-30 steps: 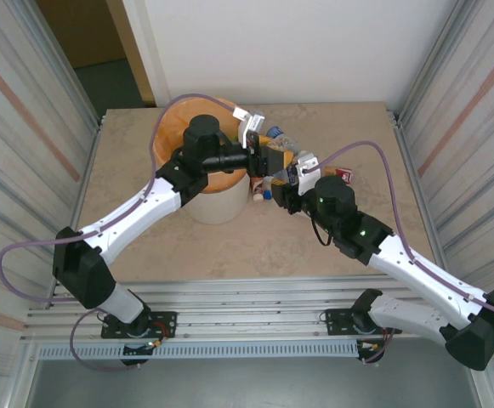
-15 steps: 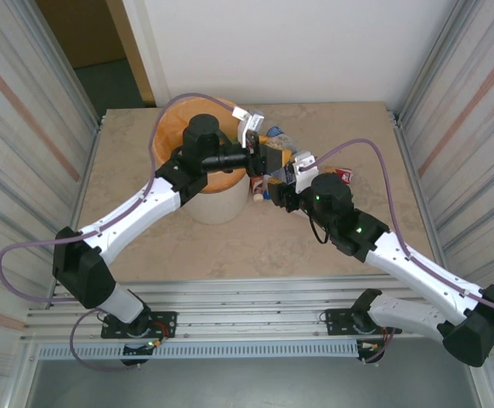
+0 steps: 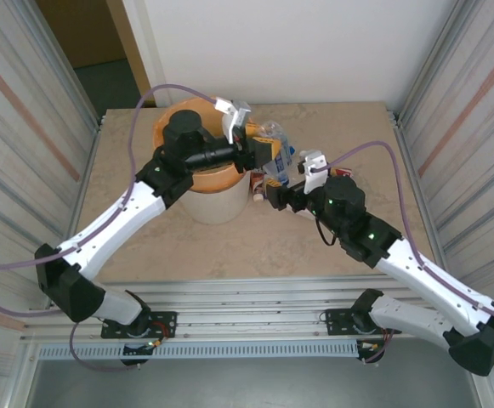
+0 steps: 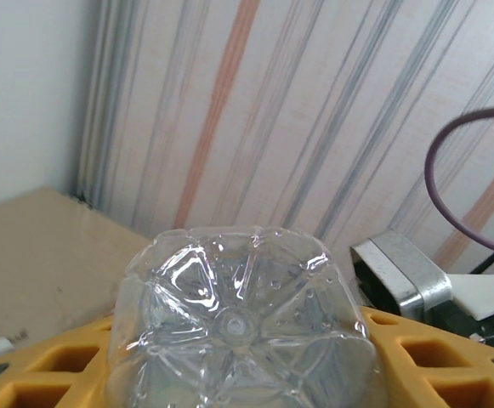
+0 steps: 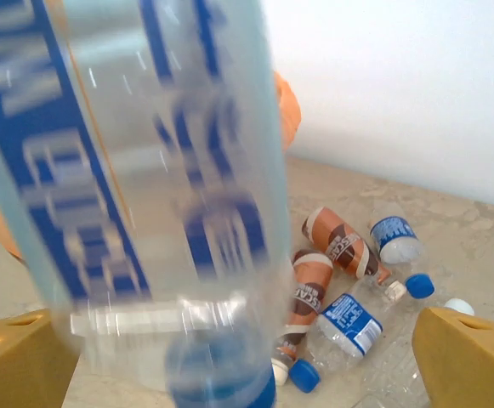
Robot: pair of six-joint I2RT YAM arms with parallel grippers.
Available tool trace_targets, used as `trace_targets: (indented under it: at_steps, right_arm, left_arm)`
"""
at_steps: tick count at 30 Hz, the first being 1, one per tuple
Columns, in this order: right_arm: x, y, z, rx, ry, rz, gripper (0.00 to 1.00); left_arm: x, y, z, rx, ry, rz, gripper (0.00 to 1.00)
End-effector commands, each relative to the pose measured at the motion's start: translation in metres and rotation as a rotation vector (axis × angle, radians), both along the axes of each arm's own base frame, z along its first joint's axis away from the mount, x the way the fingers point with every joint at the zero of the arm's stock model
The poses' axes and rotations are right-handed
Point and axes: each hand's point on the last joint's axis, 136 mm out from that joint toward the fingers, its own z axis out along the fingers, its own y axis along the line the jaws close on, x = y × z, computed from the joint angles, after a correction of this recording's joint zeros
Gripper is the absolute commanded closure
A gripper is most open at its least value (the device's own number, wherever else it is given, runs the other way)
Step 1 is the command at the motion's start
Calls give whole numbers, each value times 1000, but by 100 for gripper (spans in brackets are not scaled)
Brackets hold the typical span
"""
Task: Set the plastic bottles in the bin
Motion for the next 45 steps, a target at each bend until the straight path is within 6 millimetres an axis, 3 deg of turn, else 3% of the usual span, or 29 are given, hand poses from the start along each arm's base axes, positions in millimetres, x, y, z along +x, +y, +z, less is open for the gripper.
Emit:
trace_targets:
  at_steps: [1,10,20,29,36,45]
  right_arm:
    - [-6,-13,7,39,15,-41,2]
    - [-4,-49,0,63,54,-214,2]
    - [9,-97,-26,109,168,-437,2]
    - [15,-124,-51,125,273,-554,2]
    - [16,-138,-62,119,319,-626,2]
    - [18,-142,-79,80,396,-655,2]
  left_arm:
    - [-6,25,51,-42,-166,75,88]
    - [24,75,67,8,-252,307,88]
    - [65,143,57,125,-277,597,88]
    - [111,187,1,403,-208,799,88]
    - [134,187,-45,570,-125,788,88]
    - [158,188,-100,746,-20,766,85]
